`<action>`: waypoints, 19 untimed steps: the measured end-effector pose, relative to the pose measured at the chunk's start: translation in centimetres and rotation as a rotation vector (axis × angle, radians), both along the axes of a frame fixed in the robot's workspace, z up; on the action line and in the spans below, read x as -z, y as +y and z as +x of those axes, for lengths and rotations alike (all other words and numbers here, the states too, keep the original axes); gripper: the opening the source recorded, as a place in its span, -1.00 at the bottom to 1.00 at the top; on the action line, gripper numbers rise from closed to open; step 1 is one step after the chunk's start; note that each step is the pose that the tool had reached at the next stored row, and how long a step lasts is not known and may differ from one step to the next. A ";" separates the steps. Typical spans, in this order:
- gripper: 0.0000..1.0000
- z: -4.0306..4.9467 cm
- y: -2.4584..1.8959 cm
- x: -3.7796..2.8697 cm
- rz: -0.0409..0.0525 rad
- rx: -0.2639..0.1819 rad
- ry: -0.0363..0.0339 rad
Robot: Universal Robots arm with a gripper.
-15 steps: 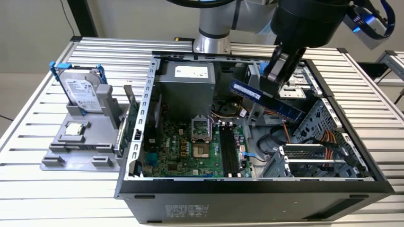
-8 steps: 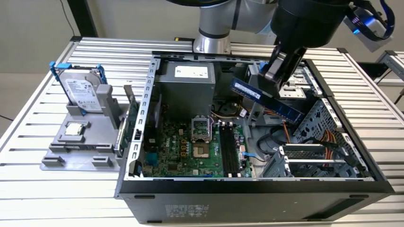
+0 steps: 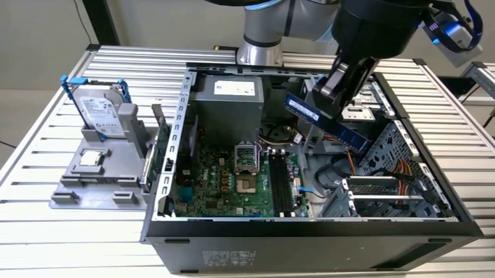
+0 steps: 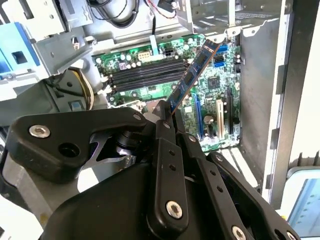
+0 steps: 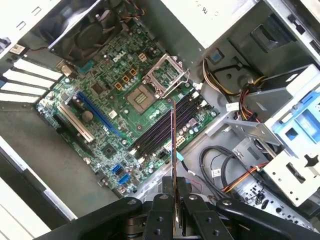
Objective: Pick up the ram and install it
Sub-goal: 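Insert the ram into the slot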
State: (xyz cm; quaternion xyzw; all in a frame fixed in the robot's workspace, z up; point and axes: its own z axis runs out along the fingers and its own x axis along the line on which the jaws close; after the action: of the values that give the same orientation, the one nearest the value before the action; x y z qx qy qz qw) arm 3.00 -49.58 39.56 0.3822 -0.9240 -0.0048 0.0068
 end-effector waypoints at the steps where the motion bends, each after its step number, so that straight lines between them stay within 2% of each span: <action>1: -1.00 0.00 0.00 0.00 0.0000 0.010 0.0000; 19: -1.00 0.00 0.00 0.03 0.0000 0.186 0.0008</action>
State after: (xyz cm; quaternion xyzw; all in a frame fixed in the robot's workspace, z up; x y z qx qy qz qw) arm 3.00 -49.58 39.54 0.2948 -0.9555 -0.0055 0.0067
